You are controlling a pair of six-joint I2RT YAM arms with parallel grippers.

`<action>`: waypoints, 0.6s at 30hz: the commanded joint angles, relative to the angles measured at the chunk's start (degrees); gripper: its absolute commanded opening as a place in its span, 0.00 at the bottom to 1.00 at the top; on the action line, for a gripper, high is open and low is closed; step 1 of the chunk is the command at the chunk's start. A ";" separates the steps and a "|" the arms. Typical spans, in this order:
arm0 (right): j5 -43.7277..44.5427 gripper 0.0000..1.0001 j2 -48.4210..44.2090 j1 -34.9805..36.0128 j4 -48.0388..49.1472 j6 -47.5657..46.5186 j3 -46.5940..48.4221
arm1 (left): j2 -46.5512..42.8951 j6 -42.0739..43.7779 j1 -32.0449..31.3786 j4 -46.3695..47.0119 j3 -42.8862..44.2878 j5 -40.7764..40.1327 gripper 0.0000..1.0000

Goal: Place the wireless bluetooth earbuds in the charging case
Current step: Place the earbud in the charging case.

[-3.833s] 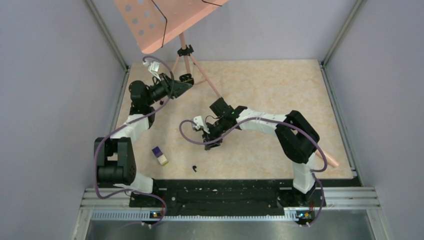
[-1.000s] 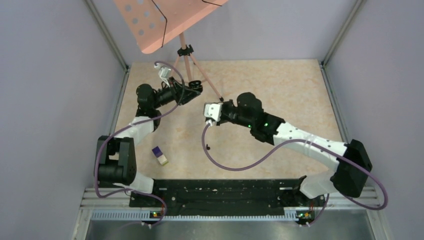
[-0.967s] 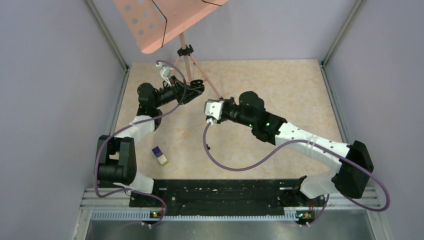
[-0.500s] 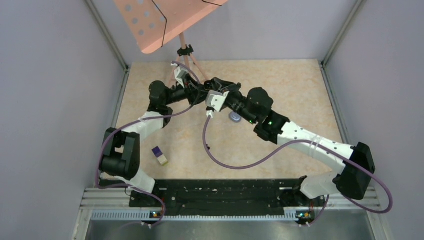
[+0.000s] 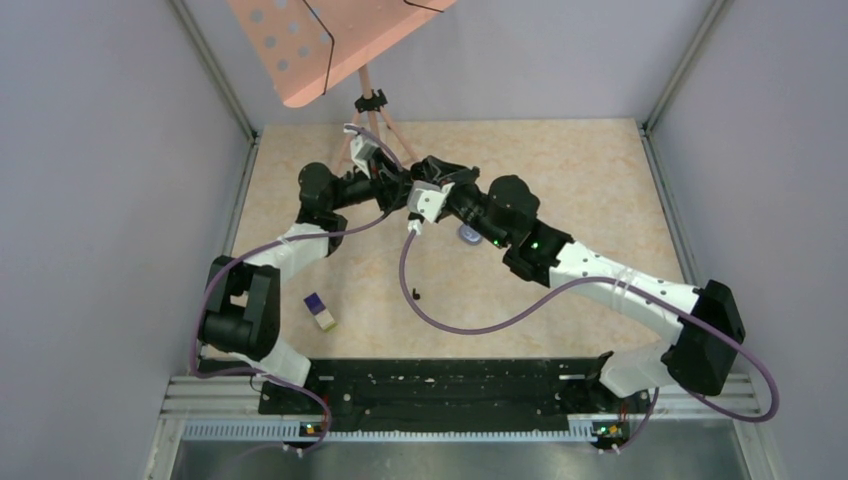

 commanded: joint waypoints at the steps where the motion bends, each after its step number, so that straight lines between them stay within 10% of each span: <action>1: -0.64 0.00 0.60 0.14 1.20 1.77 1.78 | -3.16 -1.08 -0.55 4.61 1.66 2.05 0.00; 18: -1.44 0.00 1.59 0.17 3.34 -0.20 0.18 | -5.32 -2.70 -0.95 5.92 1.32 2.74 0.00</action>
